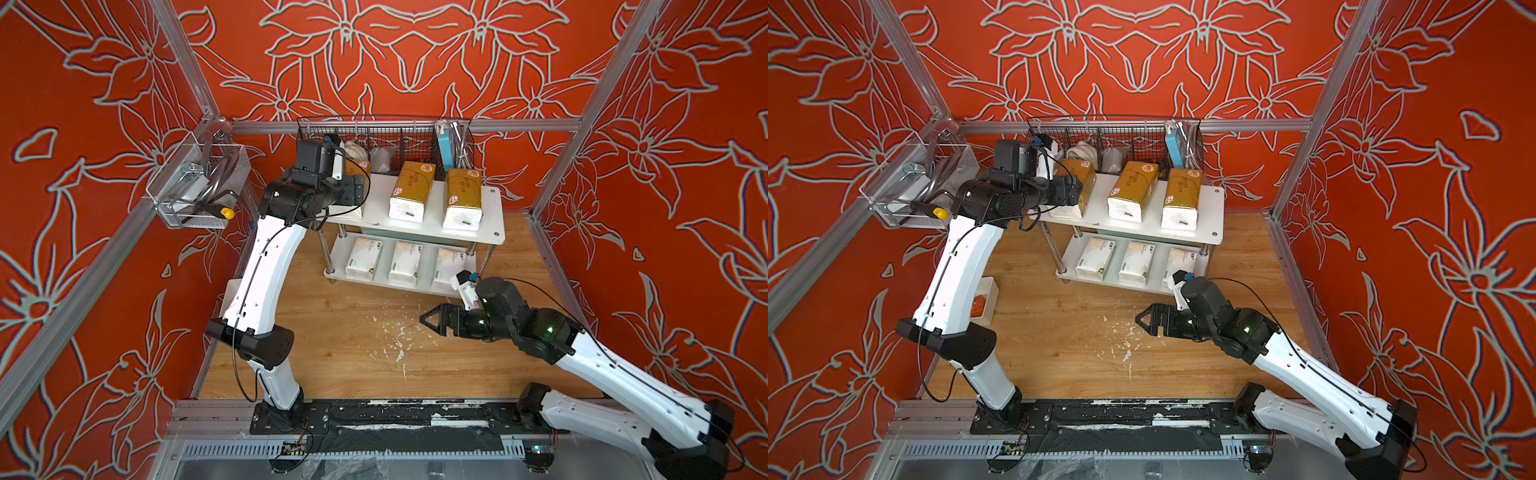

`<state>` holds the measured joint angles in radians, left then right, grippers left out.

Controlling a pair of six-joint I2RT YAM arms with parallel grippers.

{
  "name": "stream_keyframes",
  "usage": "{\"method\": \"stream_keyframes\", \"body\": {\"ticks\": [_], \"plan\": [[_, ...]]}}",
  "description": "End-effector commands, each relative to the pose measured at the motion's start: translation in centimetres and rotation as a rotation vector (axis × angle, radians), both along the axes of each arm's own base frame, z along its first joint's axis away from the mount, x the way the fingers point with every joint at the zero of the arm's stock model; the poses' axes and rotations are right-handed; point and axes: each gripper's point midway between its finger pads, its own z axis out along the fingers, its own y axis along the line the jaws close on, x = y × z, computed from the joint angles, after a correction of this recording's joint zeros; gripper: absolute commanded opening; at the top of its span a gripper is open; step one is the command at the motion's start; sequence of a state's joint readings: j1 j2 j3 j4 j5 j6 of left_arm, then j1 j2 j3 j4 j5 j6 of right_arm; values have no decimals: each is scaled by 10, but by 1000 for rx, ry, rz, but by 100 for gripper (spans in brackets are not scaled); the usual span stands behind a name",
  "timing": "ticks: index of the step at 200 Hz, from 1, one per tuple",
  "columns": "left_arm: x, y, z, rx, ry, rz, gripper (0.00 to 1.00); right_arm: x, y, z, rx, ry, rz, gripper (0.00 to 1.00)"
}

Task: Place the tissue boxes on the shelf by color
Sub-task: Place a box of tissues on the shelf.

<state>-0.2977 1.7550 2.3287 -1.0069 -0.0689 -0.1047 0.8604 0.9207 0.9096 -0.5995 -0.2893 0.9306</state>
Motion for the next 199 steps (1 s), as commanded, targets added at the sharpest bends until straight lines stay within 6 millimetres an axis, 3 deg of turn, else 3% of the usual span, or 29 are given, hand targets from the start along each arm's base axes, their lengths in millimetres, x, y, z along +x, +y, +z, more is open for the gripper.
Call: {"method": "stream_keyframes", "body": {"ticks": [1,114,152,187,199], "plan": [[7,-4,-5,-24,5,-15,85,-2,-5,-5,-21,-3,-9,99],[31,0,-21,-13,35,-5,85,-2,-12,-10,-43,-3,-28,99],[26,-3,-14,-36,23,-19,86,-2,-11,-11,-46,0,-28,99],[19,-5,-4,-58,3,-38,99,0,-9,-11,-47,0,-27,99],[16,-5,2,-62,-10,-40,99,0,-9,-11,-48,-1,-26,99]]}}
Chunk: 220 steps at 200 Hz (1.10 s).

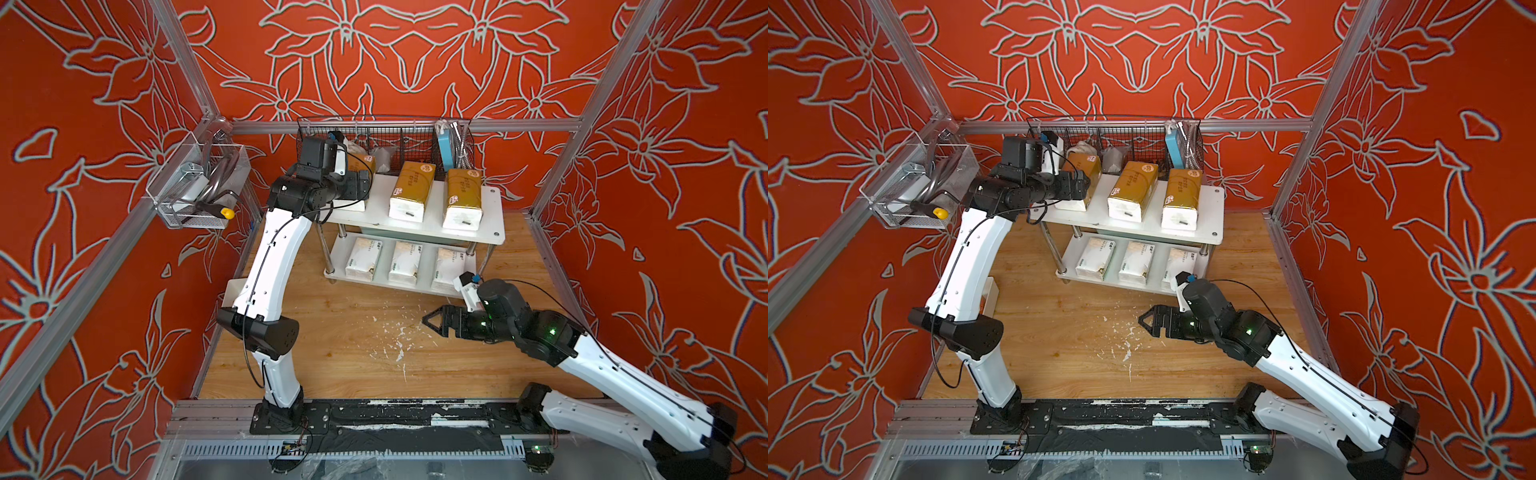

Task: Place the tissue boxes on the shelf by color
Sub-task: Place a box of tissues on the shelf.

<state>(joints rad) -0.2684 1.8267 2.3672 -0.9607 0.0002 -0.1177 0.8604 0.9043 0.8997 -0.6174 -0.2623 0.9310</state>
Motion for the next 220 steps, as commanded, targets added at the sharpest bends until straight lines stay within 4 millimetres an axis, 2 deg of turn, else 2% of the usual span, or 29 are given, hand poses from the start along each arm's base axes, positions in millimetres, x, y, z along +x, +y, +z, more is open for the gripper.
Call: {"method": "stream_keyframes", "body": {"ticks": [1,71,146,180,220], "plan": [[-9,1,9,-15,-11,-15,99,0,-3,-7,-27,4,-5,99],[-30,2,45,-54,-87,-31,99,1,-5,-5,-46,-7,-11,99],[-70,-1,86,-168,-162,-83,99,8,-14,6,-102,-59,-25,99],[-95,1,86,-216,-166,-89,99,19,-31,25,-173,-145,-55,99],[-127,12,60,-228,-135,-70,99,36,-68,55,-268,-271,-144,99]]}}
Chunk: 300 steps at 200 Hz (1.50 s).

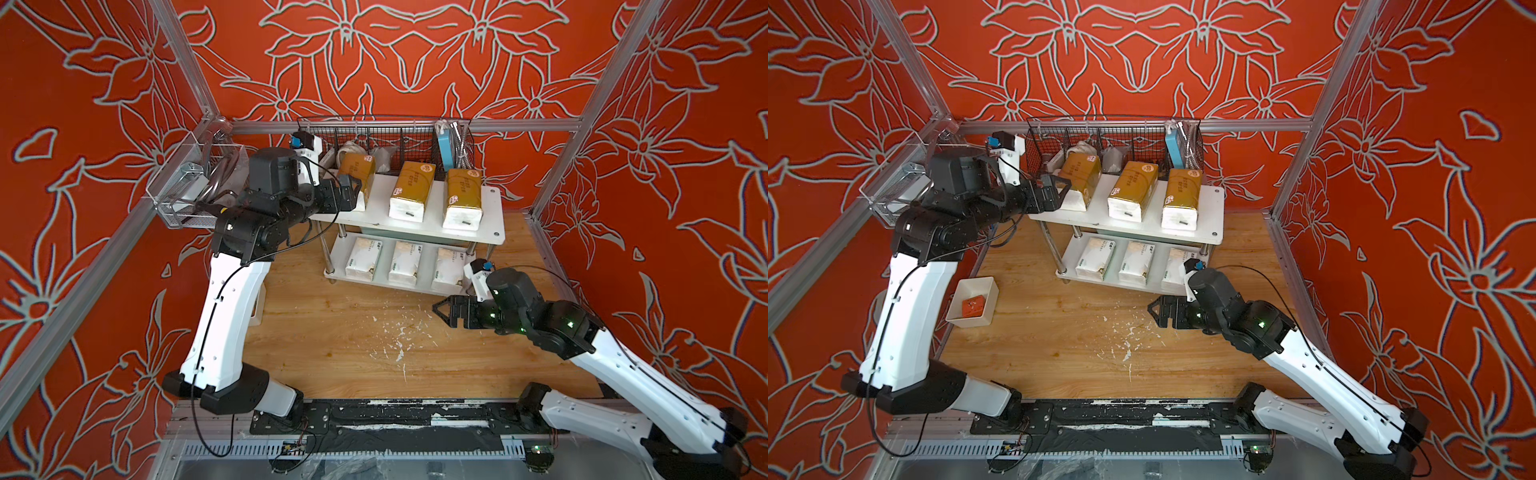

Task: Place the tissue boxes on the shelf by color
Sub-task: Place a box of tissues on the shelf, then reset both arms

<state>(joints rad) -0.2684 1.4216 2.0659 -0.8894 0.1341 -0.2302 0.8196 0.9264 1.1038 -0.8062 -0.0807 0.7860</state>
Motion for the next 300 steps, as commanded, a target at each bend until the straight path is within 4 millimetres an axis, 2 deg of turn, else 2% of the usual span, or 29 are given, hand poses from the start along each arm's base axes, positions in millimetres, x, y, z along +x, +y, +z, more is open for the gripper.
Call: {"method": "stream_keyframes", "body": {"ticks": [1,40,77,83,115,144,158,183,196,215,228,263,290,293,300], "plan": [[-16,5,-4,-32,-12,7,99,10,-35,13,-123,-98,-67,99],[-43,22,-48,7,42,60,99,23,-84,27,-250,-199,-197,99],[-58,43,-112,59,94,146,99,31,-133,43,-370,-322,-365,99],[-66,48,-113,55,67,161,99,32,-141,47,-389,-343,-392,99],[-71,73,-156,107,34,284,99,42,-169,58,-491,-425,-509,99],[-70,89,-188,187,13,351,99,63,-188,54,-555,-416,-606,99],[-68,96,-199,229,-8,385,99,79,-200,42,-556,-367,-657,99],[-60,110,-213,300,-61,444,99,104,-247,9,-582,-255,-833,99],[-56,117,-222,325,-73,473,99,114,-267,-4,-657,-267,-893,99],[-49,130,-234,347,-83,507,99,122,-290,-22,-810,-283,-941,99],[-43,139,-245,368,-75,537,99,122,-302,-41,-861,-252,-968,99],[-19,139,-284,387,-38,508,99,134,-307,-99,-862,-243,-971,99],[-12,146,-312,413,-21,517,99,148,-301,-142,-840,-233,-937,99],[-10,146,-325,423,7,509,99,150,-300,-145,-836,-236,-927,99],[-9,144,-333,422,6,494,99,155,-297,-152,-818,-260,-918,99]]}}
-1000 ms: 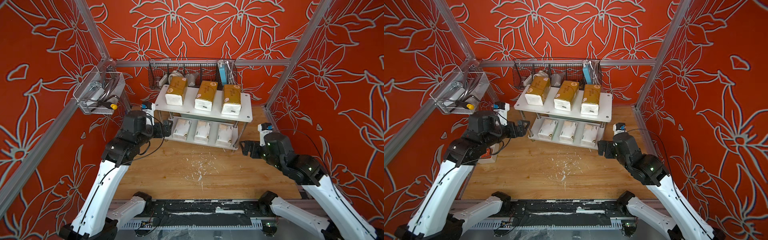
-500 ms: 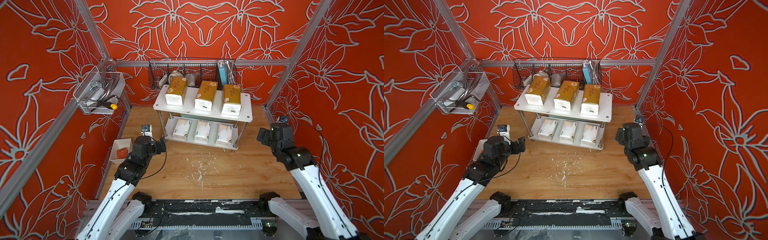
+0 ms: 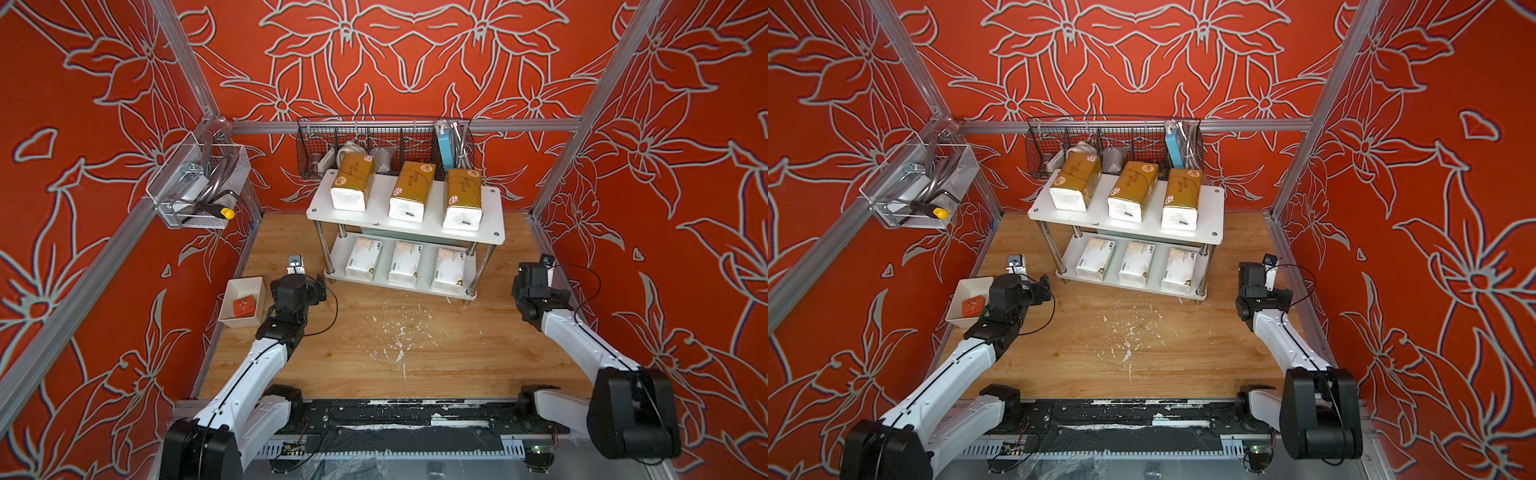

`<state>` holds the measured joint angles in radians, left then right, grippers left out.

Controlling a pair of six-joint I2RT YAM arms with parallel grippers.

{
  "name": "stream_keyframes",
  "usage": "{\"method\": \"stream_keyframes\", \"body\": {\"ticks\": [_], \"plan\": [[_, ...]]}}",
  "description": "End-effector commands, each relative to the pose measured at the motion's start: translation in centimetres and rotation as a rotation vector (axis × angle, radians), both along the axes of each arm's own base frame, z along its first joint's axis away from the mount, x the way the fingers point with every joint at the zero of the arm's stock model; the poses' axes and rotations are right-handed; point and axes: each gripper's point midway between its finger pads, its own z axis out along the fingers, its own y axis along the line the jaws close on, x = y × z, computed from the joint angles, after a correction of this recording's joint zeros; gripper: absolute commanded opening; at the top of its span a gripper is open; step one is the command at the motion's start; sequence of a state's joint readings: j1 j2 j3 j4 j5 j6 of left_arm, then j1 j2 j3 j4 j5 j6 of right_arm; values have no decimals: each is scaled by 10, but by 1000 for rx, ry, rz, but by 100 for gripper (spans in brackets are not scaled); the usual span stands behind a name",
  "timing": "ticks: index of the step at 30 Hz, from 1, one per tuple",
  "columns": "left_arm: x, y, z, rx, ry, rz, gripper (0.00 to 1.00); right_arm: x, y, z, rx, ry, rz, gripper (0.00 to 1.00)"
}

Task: Place the tissue boxes on the shelf by color
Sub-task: Reset both arms

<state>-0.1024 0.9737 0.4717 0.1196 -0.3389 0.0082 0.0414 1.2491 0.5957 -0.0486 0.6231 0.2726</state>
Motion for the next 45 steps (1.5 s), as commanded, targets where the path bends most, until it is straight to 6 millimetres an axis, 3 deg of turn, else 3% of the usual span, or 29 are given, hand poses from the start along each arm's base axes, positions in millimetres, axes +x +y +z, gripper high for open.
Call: {"method": "stream_keyframes", "body": {"ticks": [1,4,10,12,14,16,19,21,45], "plan": [[13,-1,-4,11,-71,-28,99,26,4,-3,7,-137,37,99],[13,-8,-22,-12,-108,-78,99,40,14,-3,20,-206,115,99],[28,-29,-52,-59,-76,-192,99,50,64,-14,51,-263,438,99],[36,-29,-61,-56,-61,-196,99,47,63,-14,25,-362,442,99],[41,-20,-68,-116,-22,-180,99,47,62,-21,52,-280,424,99],[39,-16,-76,-177,-32,-193,99,50,62,-19,36,-318,431,99],[40,-12,-76,-201,-52,-195,98,50,61,-19,37,-316,428,95],[39,-12,-75,-198,-59,-197,98,47,61,-21,50,-285,424,99],[37,-9,-75,-189,-54,-172,98,46,61,-17,33,-307,421,99]]}}
